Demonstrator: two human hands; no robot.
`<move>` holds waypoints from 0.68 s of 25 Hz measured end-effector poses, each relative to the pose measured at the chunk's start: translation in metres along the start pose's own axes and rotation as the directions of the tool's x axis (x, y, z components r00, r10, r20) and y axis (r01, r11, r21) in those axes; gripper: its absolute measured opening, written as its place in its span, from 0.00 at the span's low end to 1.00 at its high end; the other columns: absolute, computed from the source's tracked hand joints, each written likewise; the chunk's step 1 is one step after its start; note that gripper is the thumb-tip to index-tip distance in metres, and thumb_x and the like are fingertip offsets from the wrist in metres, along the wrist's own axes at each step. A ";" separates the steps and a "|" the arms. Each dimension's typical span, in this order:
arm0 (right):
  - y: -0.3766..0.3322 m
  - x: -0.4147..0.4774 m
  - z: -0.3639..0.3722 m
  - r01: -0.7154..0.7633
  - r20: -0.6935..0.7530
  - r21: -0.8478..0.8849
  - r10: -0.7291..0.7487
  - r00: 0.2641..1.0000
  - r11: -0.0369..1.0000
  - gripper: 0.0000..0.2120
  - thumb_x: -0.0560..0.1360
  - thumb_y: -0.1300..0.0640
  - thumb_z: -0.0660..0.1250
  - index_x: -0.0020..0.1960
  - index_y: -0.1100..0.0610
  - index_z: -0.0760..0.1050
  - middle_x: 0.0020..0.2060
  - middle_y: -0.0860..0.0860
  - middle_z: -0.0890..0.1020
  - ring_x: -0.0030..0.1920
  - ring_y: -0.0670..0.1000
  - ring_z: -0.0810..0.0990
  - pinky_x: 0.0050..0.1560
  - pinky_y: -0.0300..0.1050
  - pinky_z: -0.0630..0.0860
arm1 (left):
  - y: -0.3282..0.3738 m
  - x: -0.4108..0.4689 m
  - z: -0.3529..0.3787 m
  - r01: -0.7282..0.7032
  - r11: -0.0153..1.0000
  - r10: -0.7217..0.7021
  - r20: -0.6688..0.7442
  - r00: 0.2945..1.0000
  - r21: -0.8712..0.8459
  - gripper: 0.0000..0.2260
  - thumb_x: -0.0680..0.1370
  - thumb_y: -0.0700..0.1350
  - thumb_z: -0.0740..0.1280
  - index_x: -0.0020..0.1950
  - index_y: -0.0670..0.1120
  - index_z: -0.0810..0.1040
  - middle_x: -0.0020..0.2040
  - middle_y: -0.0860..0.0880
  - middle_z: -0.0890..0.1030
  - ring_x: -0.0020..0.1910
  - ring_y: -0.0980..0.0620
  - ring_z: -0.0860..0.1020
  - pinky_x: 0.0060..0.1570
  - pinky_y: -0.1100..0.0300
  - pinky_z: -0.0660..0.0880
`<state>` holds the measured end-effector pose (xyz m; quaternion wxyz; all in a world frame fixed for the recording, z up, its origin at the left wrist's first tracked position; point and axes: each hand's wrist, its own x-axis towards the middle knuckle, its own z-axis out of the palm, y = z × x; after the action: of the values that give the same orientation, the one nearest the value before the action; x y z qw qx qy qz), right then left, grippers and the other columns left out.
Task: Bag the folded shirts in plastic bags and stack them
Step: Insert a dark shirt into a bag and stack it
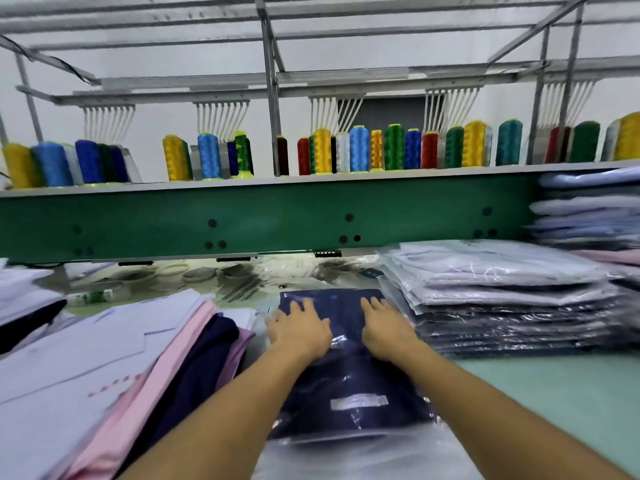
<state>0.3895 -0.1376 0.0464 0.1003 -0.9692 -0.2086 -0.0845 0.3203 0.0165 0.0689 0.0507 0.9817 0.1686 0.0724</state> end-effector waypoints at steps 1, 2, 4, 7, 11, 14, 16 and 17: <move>-0.009 -0.011 -0.003 0.046 -0.006 0.003 -0.046 0.999 0.999 0.31 0.81 0.57 0.58 0.81 0.60 0.53 0.78 0.57 0.61 0.78 0.58 0.59 0.76 0.54 0.61 | 0.005 -0.014 -0.002 -0.015 1.000 0.015 -0.010 1.000 -0.026 0.29 0.83 0.58 0.52 0.81 0.48 0.53 0.80 0.44 0.58 0.77 0.36 0.59 0.73 0.38 0.57; -0.017 -0.022 -0.004 0.082 -0.001 0.010 -0.082 0.997 0.997 0.30 0.82 0.55 0.57 0.81 0.57 0.53 0.79 0.56 0.60 0.78 0.58 0.58 0.76 0.55 0.60 | 0.010 -0.028 0.000 -0.039 0.998 0.038 -0.024 0.999 -0.042 0.28 0.83 0.58 0.52 0.80 0.49 0.54 0.80 0.46 0.59 0.77 0.37 0.59 0.72 0.37 0.56; -0.030 -0.047 0.001 0.135 0.042 0.037 -0.137 0.990 0.990 0.30 0.84 0.51 0.55 0.82 0.51 0.49 0.81 0.53 0.54 0.80 0.59 0.53 0.77 0.61 0.57 | 0.013 -0.055 0.011 -0.075 0.996 0.073 -0.042 0.996 -0.053 0.25 0.82 0.55 0.52 0.79 0.52 0.56 0.80 0.49 0.59 0.77 0.37 0.58 0.71 0.33 0.54; -0.032 -0.085 0.021 0.129 0.129 0.044 -0.134 0.983 0.991 0.27 0.84 0.41 0.48 0.81 0.39 0.47 0.82 0.47 0.48 0.81 0.61 0.47 0.75 0.70 0.48 | -0.004 -0.087 0.037 -0.020 0.994 0.021 0.007 1.000 -0.109 0.25 0.82 0.56 0.51 0.80 0.55 0.54 0.82 0.50 0.54 0.79 0.37 0.51 0.71 0.30 0.48; -0.011 -0.116 0.034 0.011 0.125 0.027 -0.014 0.992 1.000 0.35 0.71 0.21 0.37 0.77 0.27 0.40 0.82 0.44 0.43 0.81 0.62 0.41 0.75 0.69 0.38 | -0.031 -0.109 0.062 0.069 0.967 -0.072 0.000 0.997 -0.247 0.32 0.79 0.68 0.48 0.81 0.57 0.51 0.82 0.52 0.49 0.80 0.41 0.48 0.76 0.38 0.48; 0.000 -0.123 0.032 -0.105 0.111 0.046 0.099 0.989 0.993 0.42 0.65 0.18 0.34 0.77 0.28 0.39 0.82 0.50 0.43 0.81 0.63 0.41 0.77 0.65 0.38 | -0.038 -0.112 0.063 0.093 0.942 -0.109 -0.030 0.994 -0.322 0.37 0.77 0.71 0.50 0.81 0.53 0.51 0.82 0.46 0.50 0.80 0.42 0.49 0.77 0.45 0.50; 0.003 -0.127 0.032 -0.161 0.092 0.043 0.156 0.983 0.986 0.40 0.68 0.20 0.36 0.78 0.30 0.39 0.82 0.54 0.45 0.81 0.63 0.42 0.77 0.63 0.40 | -0.039 -0.117 0.062 0.138 0.919 -0.174 -0.065 0.983 -0.370 0.39 0.76 0.72 0.54 0.81 0.51 0.54 0.81 0.43 0.55 0.79 0.41 0.54 0.75 0.47 0.54; 0.004 -0.128 0.032 -0.175 0.084 0.040 0.172 0.982 0.984 0.38 0.71 0.22 0.38 0.79 0.32 0.40 0.82 0.56 0.46 0.81 0.64 0.43 0.78 0.62 0.42 | -0.039 -0.120 0.060 0.152 0.910 -0.208 -0.108 0.972 -0.385 0.39 0.75 0.72 0.56 0.79 0.50 0.58 0.78 0.42 0.60 0.76 0.41 0.59 0.73 0.47 0.58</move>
<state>0.2804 -0.1829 -0.0116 0.1218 -0.9836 -0.1291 -0.0318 0.2050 0.0081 -0.0105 0.2310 0.9262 0.2449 0.1699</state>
